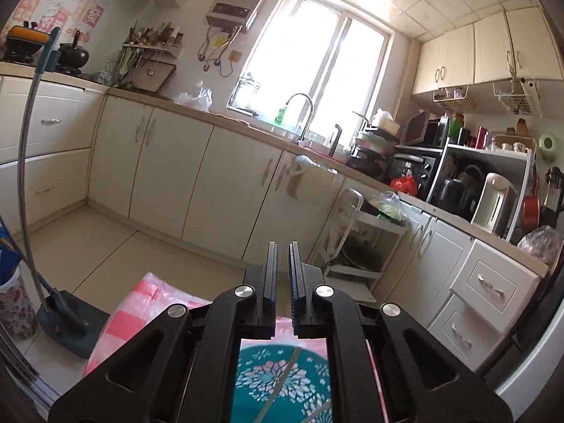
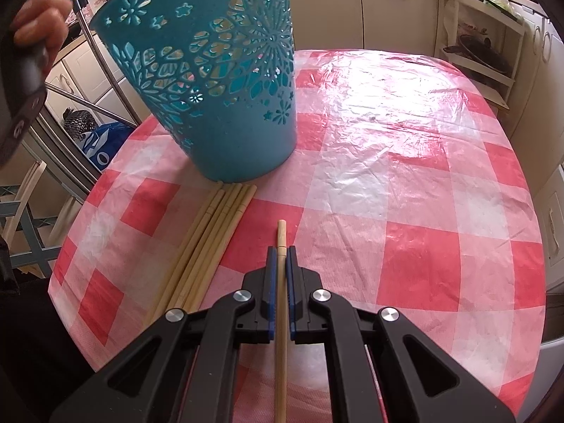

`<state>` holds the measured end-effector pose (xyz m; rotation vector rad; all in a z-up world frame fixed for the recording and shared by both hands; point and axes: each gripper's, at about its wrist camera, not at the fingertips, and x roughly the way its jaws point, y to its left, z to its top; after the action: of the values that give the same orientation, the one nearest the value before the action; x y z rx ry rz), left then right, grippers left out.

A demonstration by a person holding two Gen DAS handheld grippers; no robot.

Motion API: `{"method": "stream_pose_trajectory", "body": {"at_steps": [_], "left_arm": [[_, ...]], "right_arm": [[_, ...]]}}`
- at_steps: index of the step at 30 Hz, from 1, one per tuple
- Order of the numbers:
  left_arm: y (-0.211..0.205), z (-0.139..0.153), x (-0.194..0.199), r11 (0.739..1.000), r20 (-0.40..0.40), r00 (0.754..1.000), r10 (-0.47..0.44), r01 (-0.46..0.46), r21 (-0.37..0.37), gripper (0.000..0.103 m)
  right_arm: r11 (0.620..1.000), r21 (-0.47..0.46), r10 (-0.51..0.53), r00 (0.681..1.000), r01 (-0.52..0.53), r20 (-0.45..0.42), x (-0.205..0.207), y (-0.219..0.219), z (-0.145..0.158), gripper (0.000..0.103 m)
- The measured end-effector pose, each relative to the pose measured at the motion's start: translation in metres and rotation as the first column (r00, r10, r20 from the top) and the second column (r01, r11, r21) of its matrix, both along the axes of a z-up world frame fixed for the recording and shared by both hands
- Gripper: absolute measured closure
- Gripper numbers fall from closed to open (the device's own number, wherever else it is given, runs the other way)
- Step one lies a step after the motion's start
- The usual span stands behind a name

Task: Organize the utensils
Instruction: 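Lift the left tool's stick and release it into the basket while the right tool holds its stick, then carry the stick with the right tool over the basket and release it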

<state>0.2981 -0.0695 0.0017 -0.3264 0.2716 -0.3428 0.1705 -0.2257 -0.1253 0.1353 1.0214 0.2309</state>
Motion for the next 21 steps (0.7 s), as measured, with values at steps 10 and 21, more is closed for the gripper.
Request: {"method": "stream_pose_trajectory", "body": {"at_steps": [10,21], "left_arm": [[0.048,-0.029,-0.062,0.995,-0.046,0.994,0.103,-0.104,-0.008,0.068],[0.077,-0.060,-0.068,0.986,-0.159,0.973,0.167,-0.160,0.056,0.048]], "right_arm": [[0.999,0.050,-0.015,1.000,0.015,-0.009,0.002,-0.009,-0.001,0.097],[0.984,-0.162,0.077,0.997,-0.077,-0.004,-0.006,0.014,0.004,0.096]]}}
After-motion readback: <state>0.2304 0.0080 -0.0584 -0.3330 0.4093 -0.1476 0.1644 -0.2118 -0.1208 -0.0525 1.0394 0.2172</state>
